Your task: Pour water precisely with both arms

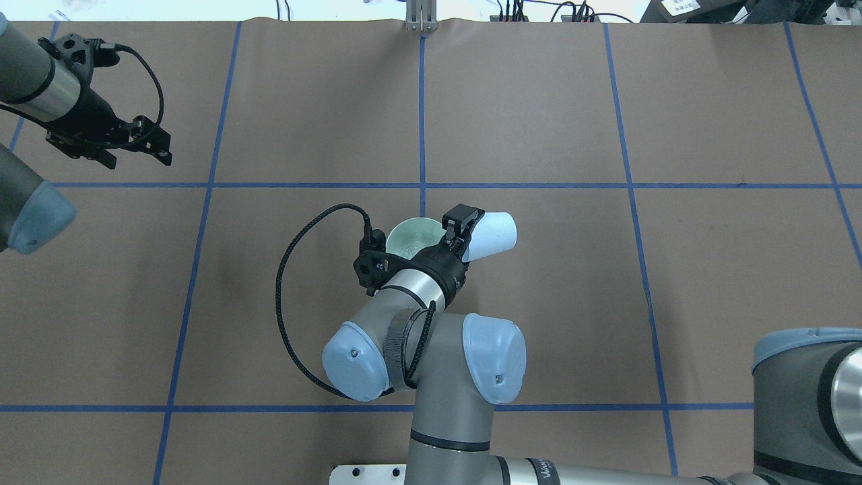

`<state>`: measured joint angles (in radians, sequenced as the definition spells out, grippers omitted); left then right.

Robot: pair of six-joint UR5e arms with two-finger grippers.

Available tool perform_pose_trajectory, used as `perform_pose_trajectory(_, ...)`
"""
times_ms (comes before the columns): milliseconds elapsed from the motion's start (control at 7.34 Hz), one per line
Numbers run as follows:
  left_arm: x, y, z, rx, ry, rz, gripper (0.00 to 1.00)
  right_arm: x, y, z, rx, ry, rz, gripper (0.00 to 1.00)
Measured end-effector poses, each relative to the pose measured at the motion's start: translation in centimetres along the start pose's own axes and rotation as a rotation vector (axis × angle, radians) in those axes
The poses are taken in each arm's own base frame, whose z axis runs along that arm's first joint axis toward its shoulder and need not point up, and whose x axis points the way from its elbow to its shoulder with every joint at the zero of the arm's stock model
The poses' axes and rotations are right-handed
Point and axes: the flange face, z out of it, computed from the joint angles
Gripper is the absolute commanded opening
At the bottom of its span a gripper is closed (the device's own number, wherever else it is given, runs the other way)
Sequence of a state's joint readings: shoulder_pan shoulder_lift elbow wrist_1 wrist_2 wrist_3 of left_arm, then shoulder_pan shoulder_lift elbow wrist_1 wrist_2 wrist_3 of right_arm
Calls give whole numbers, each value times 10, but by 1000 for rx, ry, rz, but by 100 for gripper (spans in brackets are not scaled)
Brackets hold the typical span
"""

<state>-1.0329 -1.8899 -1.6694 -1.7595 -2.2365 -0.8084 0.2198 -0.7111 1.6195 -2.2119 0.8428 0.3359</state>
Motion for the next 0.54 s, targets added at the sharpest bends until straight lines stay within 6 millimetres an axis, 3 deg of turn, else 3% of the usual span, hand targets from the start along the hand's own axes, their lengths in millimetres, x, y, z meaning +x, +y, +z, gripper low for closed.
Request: perform_pose_trajectory(545, -1, 0, 0, 0, -1, -2, 100, 5, -8, -9, 11, 18, 5, 56)
